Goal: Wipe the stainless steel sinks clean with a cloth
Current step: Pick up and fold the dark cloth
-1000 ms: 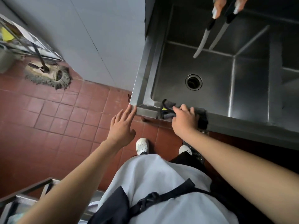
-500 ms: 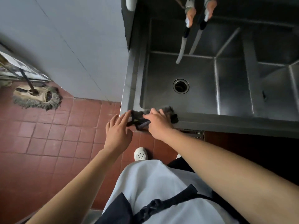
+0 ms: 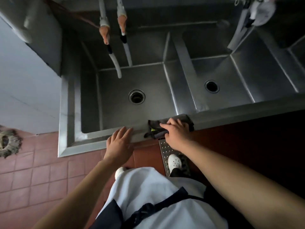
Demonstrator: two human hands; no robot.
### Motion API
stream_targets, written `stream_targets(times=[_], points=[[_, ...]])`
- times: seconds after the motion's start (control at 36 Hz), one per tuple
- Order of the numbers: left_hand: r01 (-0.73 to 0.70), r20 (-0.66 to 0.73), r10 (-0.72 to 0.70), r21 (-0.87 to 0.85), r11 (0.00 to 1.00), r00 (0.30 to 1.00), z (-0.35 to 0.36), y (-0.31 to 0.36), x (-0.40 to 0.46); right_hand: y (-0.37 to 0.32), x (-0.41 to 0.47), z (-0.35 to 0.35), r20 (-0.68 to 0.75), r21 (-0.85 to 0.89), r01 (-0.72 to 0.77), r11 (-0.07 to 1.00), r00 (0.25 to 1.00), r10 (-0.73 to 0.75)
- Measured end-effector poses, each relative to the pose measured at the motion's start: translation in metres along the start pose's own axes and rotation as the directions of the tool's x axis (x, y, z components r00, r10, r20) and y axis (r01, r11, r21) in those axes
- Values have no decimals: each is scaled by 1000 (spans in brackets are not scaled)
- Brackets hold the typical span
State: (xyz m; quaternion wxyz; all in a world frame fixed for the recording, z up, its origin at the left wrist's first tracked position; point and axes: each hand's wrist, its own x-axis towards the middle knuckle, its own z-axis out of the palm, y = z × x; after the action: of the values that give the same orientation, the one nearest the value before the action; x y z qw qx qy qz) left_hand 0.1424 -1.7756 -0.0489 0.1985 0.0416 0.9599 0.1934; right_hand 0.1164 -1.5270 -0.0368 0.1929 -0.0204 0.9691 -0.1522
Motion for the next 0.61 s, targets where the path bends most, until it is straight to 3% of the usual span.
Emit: stream_targets(times=[0.19, 0.39, 0.61], points=[[89, 32, -95, 155, 984, 995, 15, 59, 7, 87, -3, -32, -15, 15, 52, 999, 999, -52], [274, -4, -275, 89, 958, 961, 22, 107, 21, 195, 1, -65, -96, 4, 40, 999, 995, -39], [318, 17, -319, 17, 948, 948, 24, 121, 25, 266, -1, -84, -141, -19, 11, 1000, 990, -14]])
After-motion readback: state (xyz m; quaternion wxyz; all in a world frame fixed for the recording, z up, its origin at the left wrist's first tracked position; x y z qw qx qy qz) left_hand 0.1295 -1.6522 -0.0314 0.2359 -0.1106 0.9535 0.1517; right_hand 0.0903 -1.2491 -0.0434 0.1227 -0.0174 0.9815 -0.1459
